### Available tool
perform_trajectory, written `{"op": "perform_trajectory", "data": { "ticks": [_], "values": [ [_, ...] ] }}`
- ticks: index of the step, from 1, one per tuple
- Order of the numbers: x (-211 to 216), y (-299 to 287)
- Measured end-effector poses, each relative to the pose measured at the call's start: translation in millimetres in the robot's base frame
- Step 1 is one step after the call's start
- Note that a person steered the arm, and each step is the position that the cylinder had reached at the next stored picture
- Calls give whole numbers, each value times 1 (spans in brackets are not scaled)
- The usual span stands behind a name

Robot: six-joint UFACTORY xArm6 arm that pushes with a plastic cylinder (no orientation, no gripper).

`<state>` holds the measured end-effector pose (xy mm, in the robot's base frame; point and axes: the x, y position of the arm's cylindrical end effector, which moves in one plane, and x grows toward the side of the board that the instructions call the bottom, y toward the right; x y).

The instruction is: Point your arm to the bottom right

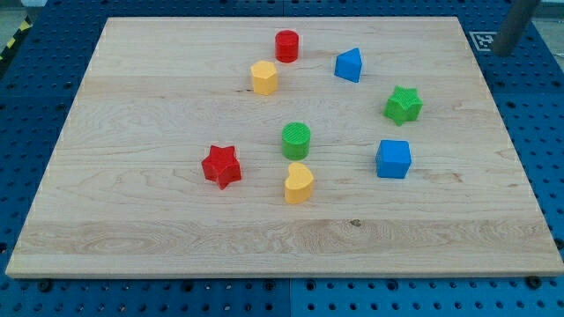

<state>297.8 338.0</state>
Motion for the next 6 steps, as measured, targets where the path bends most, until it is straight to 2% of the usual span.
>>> {"op": "perform_trajectory", "data": {
  "ticks": [1,6],
  "values": [
    [16,0],
    [27,0]
  ]
}}
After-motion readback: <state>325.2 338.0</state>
